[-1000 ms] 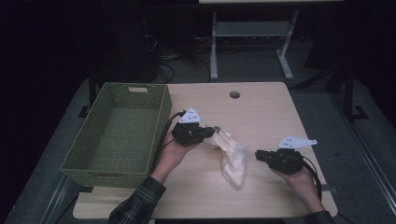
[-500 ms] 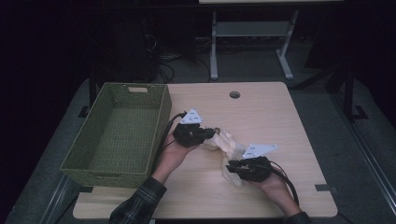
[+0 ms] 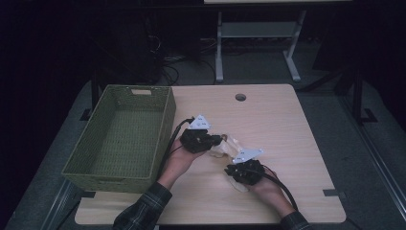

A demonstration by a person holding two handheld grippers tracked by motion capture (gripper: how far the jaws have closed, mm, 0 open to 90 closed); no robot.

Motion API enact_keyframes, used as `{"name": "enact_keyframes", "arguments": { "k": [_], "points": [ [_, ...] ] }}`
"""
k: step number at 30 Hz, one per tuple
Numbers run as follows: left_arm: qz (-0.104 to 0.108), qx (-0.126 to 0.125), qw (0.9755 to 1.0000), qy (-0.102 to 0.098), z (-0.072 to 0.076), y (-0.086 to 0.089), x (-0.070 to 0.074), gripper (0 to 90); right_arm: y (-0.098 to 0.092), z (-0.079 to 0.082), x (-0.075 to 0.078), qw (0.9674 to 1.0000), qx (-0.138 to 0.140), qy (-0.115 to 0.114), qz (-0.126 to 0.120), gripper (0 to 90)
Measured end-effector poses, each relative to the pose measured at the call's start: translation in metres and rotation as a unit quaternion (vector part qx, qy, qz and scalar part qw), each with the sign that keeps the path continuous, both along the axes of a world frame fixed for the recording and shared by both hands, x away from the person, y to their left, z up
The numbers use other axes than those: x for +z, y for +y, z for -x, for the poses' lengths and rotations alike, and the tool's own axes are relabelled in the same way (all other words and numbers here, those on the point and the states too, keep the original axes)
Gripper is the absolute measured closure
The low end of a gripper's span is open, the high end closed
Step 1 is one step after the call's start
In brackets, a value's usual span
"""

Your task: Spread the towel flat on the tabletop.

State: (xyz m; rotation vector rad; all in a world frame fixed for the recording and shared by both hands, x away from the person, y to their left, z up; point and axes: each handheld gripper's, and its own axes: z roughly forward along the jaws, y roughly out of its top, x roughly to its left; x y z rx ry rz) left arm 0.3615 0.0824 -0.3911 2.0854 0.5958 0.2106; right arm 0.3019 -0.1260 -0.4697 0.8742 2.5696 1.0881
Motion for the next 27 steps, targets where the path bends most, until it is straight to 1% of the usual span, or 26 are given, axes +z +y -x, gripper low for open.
{"name": "enact_keyframes", "arguments": {
  "k": [3, 6, 8, 12, 15, 18, 19, 22, 24, 27],
  "points": [
    [-0.001, 0.000, 1.0000, -0.001, 0.000, 0.000, 0.000, 85.4, -0.002, 0.000, -0.001, 1.0000, -0.005, -0.003, -0.004, 87.7],
    [-0.001, 0.003, 1.0000, -0.001, 0.000, 0.001, 0.000, 85.4, -0.005, 0.000, 0.001, 0.9999, 0.000, 0.001, -0.011, 88.5],
    [-0.001, 0.005, 1.0000, -0.002, -0.001, 0.003, 0.000, 85.4, -0.012, 0.001, 0.007, 0.9996, -0.001, -0.004, -0.028, 88.5],
    [0.002, 0.010, 0.9999, -0.002, -0.001, 0.005, 0.000, 85.4, -0.027, 0.003, 0.020, 0.9985, -0.004, -0.011, -0.054, 88.5],
    [0.003, 0.013, 0.9999, -0.006, -0.002, 0.008, 0.002, 85.4, -0.041, 0.004, 0.028, 0.9972, -0.013, -0.017, -0.071, 88.5],
    [0.007, 0.019, 0.9998, -0.006, -0.002, 0.012, 0.004, 85.4, -0.057, 0.006, 0.037, 0.9948, -0.022, -0.025, -0.096, 88.5],
    [0.008, 0.022, 0.9997, -0.005, -0.002, 0.013, 0.005, 85.4, -0.061, 0.007, 0.040, 0.9943, -0.024, -0.023, -0.102, 88.5],
    [0.007, 0.026, 0.9996, -0.006, -0.003, 0.017, 0.006, 85.4, -0.078, 0.007, 0.048, 0.9914, -0.032, -0.034, -0.122, 88.4],
    [0.005, 0.031, 0.9995, -0.005, -0.002, 0.018, 0.006, 85.4, -0.089, 0.008, 0.051, 0.9897, -0.043, -0.038, -0.131, 88.2],
    [0.003, 0.032, 0.9995, -0.002, -0.003, 0.019, 0.006, 85.4, -0.105, 0.007, 0.055, 0.9876, -0.062, -0.044, -0.138, 88.2]
  ]
}}
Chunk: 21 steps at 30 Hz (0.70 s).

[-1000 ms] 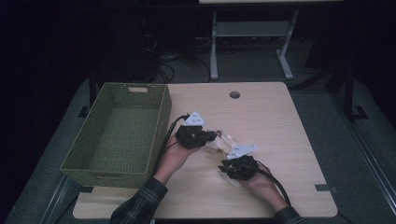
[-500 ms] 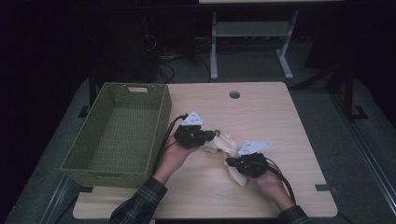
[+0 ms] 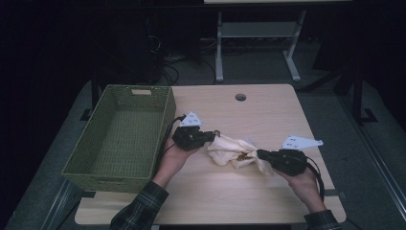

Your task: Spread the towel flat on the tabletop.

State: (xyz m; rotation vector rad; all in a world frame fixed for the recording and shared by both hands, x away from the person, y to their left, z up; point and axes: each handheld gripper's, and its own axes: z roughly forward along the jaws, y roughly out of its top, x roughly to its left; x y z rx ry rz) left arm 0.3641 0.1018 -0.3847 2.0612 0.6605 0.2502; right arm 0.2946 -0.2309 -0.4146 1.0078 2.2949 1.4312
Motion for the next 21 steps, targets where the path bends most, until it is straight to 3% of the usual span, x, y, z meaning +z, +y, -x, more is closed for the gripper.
{"name": "enact_keyframes", "arguments": {
  "k": [10, 15, 17, 21],
  "points": [
    [-0.019, 0.024, 0.9991, 0.031, -0.004, 0.004, -0.009, 85.4, -0.047, -0.007, 0.004, 0.9977, -0.050, -0.001, -0.047, 88.3],
    [-0.039, 0.036, 0.9977, 0.043, -0.007, 0.005, -0.012, 85.7, -0.061, -0.014, 0.001, 0.9962, -0.071, 0.006, -0.050, 88.5],
    [-0.056, 0.051, 0.9962, 0.043, -0.008, 0.006, -0.015, 85.7, -0.066, -0.016, -0.002, 0.9954, -0.080, 0.009, -0.051, 89.0],
    [-0.065, 0.084, 0.9937, 0.035, -0.014, 0.008, -0.022, 80.7, -0.073, -0.021, -0.006, 0.9936, -0.106, 0.010, -0.039, 89.1]
  ]
}}
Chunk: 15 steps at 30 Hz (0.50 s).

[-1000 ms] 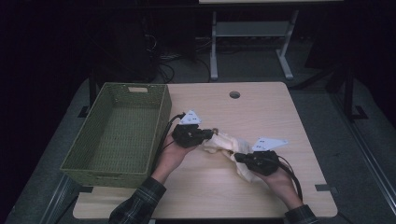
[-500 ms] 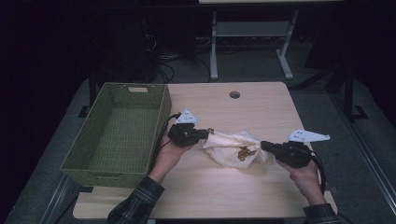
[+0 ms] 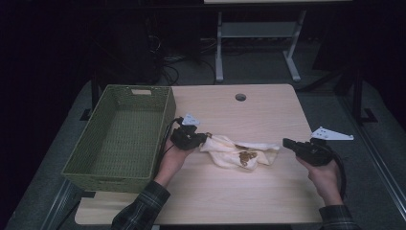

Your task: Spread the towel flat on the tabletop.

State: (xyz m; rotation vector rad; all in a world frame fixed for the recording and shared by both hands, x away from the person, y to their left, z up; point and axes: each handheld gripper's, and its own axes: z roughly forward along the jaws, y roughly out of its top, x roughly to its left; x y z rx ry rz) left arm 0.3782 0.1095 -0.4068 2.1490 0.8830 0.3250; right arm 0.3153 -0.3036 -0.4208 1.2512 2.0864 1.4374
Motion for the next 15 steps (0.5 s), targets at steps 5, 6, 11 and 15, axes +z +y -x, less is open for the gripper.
{"name": "enact_keyframes", "arguments": {
  "k": [5, 6, 11, 15],
  "points": [
    [0.006, 0.006, 0.9999, -0.011, 0.003, 0.001, 0.003, 64.8, 0.004, 0.002, 0.002, 0.9999, 0.001, -0.004, 0.013, 83.7],
    [0.007, 0.001, 0.9999, -0.011, 0.004, 0.001, 0.004, 64.7, 0.005, 0.003, 0.003, 0.9999, 0.005, -0.002, 0.009, 82.8],
    [0.014, -0.035, 0.9993, 0.001, 0.015, -0.006, 0.002, 65.0, 0.028, 0.006, 0.002, 0.9979, 0.059, 0.015, 0.021, 78.7],
    [0.012, -0.052, 0.9986, 0.009, 0.024, -0.009, -0.005, 65.1, 0.052, 0.008, -0.004, 0.9944, 0.095, 0.026, 0.039, 76.8]
  ]
}}
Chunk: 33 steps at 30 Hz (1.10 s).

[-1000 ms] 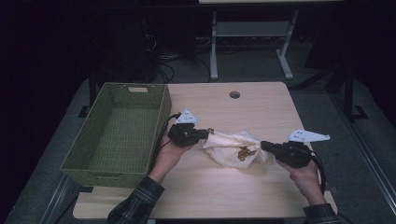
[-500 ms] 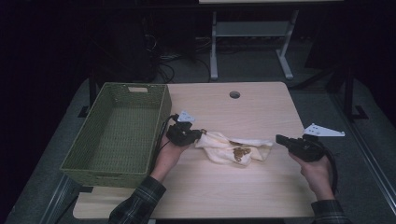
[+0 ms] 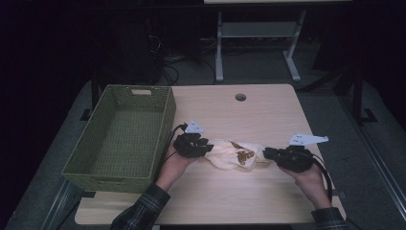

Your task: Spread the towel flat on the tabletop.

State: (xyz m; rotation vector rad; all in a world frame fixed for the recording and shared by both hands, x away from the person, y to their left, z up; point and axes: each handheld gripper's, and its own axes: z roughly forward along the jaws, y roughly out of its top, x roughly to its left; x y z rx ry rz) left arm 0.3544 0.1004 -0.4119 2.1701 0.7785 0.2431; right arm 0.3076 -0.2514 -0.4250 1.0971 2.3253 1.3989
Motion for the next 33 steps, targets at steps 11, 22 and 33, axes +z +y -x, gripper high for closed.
{"name": "enact_keyframes", "arguments": {
  "k": [11, 22, 33],
  "points": [
    [0.006, -0.038, 0.9991, 0.018, 0.012, -0.004, -0.021, 63.2, 0.009, -0.003, -0.012, 0.9978, -0.020, -0.009, 0.063, 68.8],
    [-0.006, -0.055, 0.9977, 0.037, 0.010, -0.016, -0.039, 61.5, 0.026, -0.006, -0.025, 0.9945, 0.002, 0.005, 0.105, 65.3],
    [-0.038, -0.072, 0.9956, 0.046, 0.009, -0.019, -0.047, 61.0, 0.010, -0.016, -0.011, 0.9979, -0.025, -0.004, 0.060, 87.6]
  ]
}}
